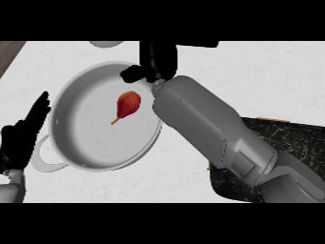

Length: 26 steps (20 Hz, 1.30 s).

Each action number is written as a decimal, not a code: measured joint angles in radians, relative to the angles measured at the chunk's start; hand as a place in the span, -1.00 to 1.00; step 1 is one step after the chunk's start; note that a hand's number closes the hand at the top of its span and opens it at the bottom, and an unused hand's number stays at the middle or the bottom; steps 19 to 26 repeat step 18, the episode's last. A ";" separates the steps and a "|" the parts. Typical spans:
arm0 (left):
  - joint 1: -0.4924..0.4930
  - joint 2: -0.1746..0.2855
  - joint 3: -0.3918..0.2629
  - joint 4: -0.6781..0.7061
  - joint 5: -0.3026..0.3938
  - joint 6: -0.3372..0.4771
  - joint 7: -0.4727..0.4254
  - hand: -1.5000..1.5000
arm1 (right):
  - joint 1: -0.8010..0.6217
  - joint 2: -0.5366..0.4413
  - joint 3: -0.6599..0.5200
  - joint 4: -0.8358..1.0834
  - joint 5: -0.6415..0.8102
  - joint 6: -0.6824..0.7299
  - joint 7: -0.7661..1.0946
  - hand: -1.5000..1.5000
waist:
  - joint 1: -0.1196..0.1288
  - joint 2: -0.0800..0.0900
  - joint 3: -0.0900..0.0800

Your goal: Pick the pear from the tray and place it in the pot

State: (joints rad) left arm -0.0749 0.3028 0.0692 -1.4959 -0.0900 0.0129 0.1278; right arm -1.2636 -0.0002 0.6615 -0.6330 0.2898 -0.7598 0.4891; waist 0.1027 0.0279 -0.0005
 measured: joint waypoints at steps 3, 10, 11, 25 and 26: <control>-0.001 0.001 0.000 -0.003 -0.002 -0.001 0.009 0.00 | 0.023 -0.001 -0.035 -0.060 -0.056 -0.105 -0.070 -1.00 | -0.005 -0.003 0.001; 0.046 -0.004 0.017 -0.018 -0.006 0.009 -0.004 0.00 | 0.077 0.000 -0.089 -0.165 -0.233 -0.143 -0.204 -1.00 | -0.042 -0.015 0.001; 0.046 -0.001 0.025 -0.021 -0.004 0.008 -0.001 0.00 | 0.087 0.000 -0.089 -0.183 -0.253 -0.139 -0.213 -1.00 | -0.049 -0.017 0.001; 0.106 -0.013 0.045 -0.066 -0.007 0.018 0.010 0.00 | 0.274 -0.022 -0.087 -0.392 -0.287 -0.106 -0.278 -1.00 | -0.091 -0.029 0.001; 0.106 -0.013 0.045 -0.066 -0.007 0.018 0.010 0.00 | 0.274 -0.022 -0.087 -0.392 -0.287 -0.106 -0.278 -1.00 | -0.091 -0.029 0.001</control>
